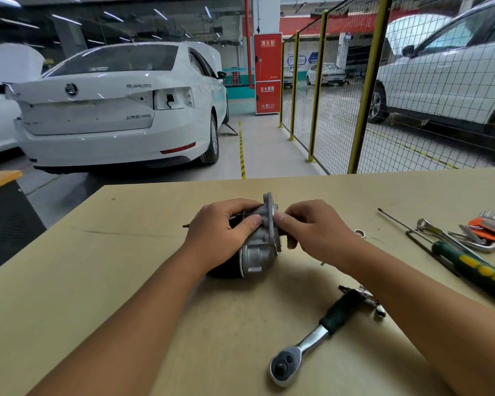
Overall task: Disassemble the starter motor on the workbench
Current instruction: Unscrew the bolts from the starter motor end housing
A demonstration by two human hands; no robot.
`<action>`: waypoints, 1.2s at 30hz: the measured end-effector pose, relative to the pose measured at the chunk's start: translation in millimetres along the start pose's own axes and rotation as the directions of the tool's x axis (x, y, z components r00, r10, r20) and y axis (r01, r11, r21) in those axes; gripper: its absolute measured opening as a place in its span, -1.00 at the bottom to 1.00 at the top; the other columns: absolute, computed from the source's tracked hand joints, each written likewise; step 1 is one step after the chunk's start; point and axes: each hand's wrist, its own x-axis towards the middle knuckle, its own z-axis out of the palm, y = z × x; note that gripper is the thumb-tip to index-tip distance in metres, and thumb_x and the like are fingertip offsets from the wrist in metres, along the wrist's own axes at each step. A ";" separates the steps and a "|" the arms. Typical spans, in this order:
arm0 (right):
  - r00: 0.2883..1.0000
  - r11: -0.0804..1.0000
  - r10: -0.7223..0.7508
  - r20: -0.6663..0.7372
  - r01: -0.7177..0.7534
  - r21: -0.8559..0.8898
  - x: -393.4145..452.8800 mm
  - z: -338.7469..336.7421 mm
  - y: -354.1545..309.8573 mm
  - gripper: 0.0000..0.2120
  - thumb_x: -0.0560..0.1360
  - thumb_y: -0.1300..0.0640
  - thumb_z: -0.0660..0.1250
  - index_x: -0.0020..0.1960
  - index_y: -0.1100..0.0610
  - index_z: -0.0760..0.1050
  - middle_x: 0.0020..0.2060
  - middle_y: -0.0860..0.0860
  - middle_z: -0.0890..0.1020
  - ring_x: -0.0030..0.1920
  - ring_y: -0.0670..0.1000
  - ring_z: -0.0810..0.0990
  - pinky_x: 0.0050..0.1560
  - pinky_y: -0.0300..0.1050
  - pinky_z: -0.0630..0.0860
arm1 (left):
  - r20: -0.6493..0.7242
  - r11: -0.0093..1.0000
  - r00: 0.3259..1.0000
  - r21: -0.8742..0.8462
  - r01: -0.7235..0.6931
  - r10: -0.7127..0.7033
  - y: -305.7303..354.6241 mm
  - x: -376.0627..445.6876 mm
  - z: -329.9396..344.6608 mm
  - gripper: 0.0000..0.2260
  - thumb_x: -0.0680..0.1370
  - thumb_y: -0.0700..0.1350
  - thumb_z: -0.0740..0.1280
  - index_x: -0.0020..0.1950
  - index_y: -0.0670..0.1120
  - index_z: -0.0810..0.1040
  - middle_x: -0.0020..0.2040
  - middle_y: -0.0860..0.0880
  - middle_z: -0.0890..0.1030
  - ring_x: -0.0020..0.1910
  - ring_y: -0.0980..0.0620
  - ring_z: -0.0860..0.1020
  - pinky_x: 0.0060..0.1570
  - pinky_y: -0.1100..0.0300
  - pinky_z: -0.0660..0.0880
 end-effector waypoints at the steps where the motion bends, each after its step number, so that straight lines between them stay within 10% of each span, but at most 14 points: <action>1: 1.000 1.000 0.000 0.003 0.000 0.015 -0.8 0.4 0.4 -0.68 0.62 -0.02 0.33 -0.20 0.14 0.64 -0.42 0.00 0.65 -0.50 -0.17 0.45 -0.43 -0.26 0.36 | -0.002 1.000 1.000 0.003 -0.002 0.002 0.1 0.1 -0.1 -0.69 0.49 0.13 0.38 0.20 0.12 0.70 0.10 0.23 0.71 0.15 0.14 0.65 0.21 -0.03 0.57; 36: 1.000 0.997 0.013 -0.015 -0.012 0.081 -3.1 -0.4 6.4 -0.73 0.58 -0.01 0.39 -0.17 0.16 0.64 -0.41 0.03 0.66 -0.47 -0.17 0.47 -0.35 -0.18 0.39 | -0.005 0.999 1.000 0.032 0.021 -0.021 3.9 -2.9 -1.4 -0.65 0.45 0.15 0.39 0.21 0.16 0.69 0.10 0.24 0.70 0.13 0.16 0.64 0.20 -0.01 0.57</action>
